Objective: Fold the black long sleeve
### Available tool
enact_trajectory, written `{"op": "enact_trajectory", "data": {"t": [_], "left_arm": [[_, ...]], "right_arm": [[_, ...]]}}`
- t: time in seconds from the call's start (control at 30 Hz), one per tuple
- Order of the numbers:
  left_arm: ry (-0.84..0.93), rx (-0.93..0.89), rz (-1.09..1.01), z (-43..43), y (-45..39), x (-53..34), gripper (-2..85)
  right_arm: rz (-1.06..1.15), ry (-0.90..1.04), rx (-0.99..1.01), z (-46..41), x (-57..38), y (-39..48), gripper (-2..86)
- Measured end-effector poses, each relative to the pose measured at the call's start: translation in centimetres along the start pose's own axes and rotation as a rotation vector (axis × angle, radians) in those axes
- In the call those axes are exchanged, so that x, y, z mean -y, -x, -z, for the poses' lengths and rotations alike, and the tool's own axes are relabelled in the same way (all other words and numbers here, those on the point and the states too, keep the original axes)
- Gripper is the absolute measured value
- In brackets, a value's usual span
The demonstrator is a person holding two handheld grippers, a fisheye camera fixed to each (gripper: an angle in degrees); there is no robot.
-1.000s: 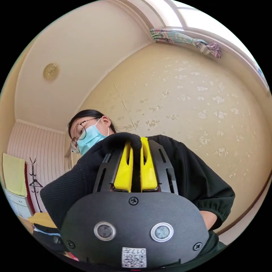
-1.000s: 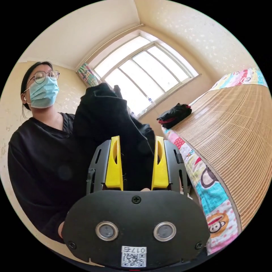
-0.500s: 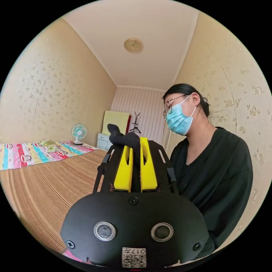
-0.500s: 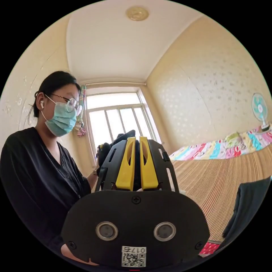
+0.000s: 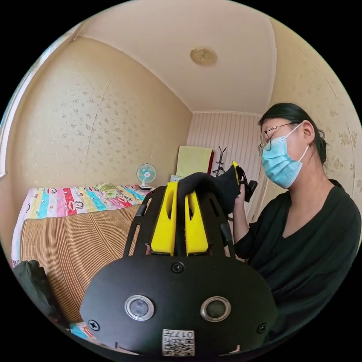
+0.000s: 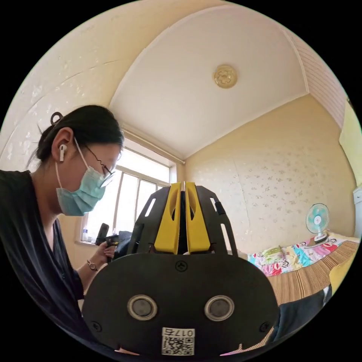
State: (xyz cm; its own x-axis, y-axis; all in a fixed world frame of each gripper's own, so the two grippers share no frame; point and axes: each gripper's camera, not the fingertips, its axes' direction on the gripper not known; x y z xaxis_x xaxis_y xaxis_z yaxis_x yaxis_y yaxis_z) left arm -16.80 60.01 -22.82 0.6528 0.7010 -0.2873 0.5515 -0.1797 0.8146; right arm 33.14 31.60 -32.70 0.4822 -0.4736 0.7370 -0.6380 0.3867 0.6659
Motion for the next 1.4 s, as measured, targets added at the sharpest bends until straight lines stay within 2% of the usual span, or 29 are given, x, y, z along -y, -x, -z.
{"op": "enact_trajectory", "data": {"t": [0.1,0.2,0.27,0.33,0.47,0.6,0.67,0.73,0.83,0.93,1.0,1.07,1.2,1.3,1.37,1.4], "left_arm": [[0.032,0.098,0.091,-5.6,5.5,6.7,3.7],[0.187,0.318,0.127,-14.4,14.1,11.9,5.4],[0.286,0.456,0.194,-18.8,19.6,12.0,6.2],[0.328,0.552,0.358,-20.7,24.9,8.8,4.9],[0.234,0.401,0.389,-19.7,26.9,0.5,2.2],[0.203,0.311,0.512,-17.7,26.6,-10.7,0.0],[0.239,0.325,0.550,-17.0,25.6,-14.1,0.3],[0.321,0.492,0.555,-15.5,23.7,-16.4,3.4],[0.383,0.781,0.507,-12.7,21.7,-17.1,6.6],[0.552,0.827,0.554,-11.8,22.7,-18.3,8.6],[0.597,0.836,0.581,-11.9,22.9,-19.6,9.8],[0.699,0.729,0.623,-13.4,23.7,-21.2,9.8],[0.727,0.771,0.649,-14.1,23.6,-20.0,3.5],[0.618,0.826,0.624,-11.5,23.1,-16.3,0.8],[0.533,0.883,0.521,-9.0,22.0,-13.1,0.2],[0.482,0.922,0.479,-7.0,21.5,-11.0,0.1]], "right_arm": [[0.048,0.112,-0.149,-9.4,-0.9,-4.4,2.2],[0.100,0.396,-0.325,-23.3,-4.4,-11.3,2.5],[0.017,0.521,-0.408,-29.5,-8.1,-15.9,2.8],[-0.140,0.663,-0.362,-33.4,-13.4,-19.9,3.9],[-0.163,0.838,-0.265,-33.2,-22.5,-19.7,5.3],[-0.218,1.110,-0.186,-29.4,-35.6,-18.0,5.8],[-0.287,1.201,-0.172,-27.3,-40.6,-17.4,6.4],[-0.331,1.313,-0.246,-24.5,-45.3,-16.5,7.5],[-0.323,1.348,-0.428,-20.5,-47.1,-15.4,8.8],[-0.338,1.364,-0.627,-17.5,-46.7,-15.1,10.5],[-0.387,1.372,-0.690,-16.4,-46.5,-15.1,11.5],[-0.435,1.377,-0.700,-16.1,-46.8,-15.2,11.8],[-0.288,1.532,-0.728,-19.3,-48.3,-15.7,9.7],[-0.216,1.651,-0.654,-21.8,-47.6,-17.0,5.0],[-0.095,1.609,-0.719,-22.6,-44.4,-18.5,4.2],[-0.007,1.500,-0.813,-22.8,-40.5,-20.0,4.0]]}}
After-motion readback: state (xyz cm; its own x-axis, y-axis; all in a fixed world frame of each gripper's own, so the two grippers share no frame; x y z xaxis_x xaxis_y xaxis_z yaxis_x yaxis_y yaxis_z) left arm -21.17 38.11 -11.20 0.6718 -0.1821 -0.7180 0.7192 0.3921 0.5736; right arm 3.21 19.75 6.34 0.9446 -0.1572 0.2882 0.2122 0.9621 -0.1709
